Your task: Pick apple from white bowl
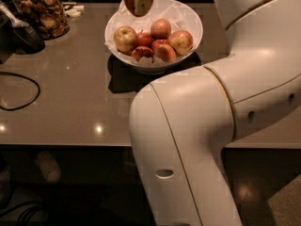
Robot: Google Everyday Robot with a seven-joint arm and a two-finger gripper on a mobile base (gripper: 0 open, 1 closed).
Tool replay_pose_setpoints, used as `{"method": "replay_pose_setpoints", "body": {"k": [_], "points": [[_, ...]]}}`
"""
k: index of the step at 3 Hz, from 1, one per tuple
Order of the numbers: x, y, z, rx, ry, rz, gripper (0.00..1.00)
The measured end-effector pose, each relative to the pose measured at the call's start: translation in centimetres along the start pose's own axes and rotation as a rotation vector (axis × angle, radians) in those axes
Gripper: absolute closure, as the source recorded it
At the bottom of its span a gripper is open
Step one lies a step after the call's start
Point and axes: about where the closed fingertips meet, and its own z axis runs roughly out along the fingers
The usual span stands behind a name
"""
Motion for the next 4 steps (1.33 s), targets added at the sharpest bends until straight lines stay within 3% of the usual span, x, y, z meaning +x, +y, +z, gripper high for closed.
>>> {"method": "replay_pose_setpoints", "body": {"k": [3,4], "points": [[2.1,2.4,-2.5,-0.044,-0.08,0.035,1.0],[3.9,4.6,-3.9,-0.084,-0.106,0.069,1.0]]}}
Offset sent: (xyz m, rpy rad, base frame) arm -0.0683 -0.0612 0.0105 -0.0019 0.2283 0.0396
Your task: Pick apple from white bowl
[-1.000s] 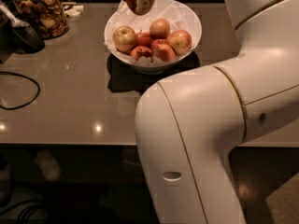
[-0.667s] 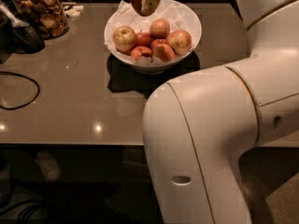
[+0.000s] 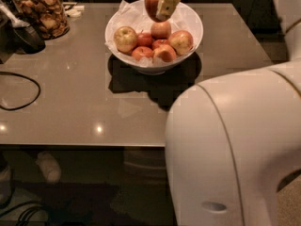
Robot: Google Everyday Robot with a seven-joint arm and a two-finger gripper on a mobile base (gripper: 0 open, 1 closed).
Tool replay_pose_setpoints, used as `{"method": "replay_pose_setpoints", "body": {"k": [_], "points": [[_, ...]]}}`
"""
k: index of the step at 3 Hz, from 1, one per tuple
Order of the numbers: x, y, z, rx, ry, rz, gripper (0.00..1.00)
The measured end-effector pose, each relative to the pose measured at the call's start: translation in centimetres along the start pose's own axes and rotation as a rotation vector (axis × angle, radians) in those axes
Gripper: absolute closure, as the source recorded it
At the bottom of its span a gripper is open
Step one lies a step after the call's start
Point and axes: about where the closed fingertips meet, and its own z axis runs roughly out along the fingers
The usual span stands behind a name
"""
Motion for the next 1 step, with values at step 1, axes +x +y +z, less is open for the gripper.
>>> {"method": "replay_pose_setpoints", "body": {"k": [1], "points": [[-0.1,-0.3,0.15,0.011,-0.006,0.002,1.0]]}}
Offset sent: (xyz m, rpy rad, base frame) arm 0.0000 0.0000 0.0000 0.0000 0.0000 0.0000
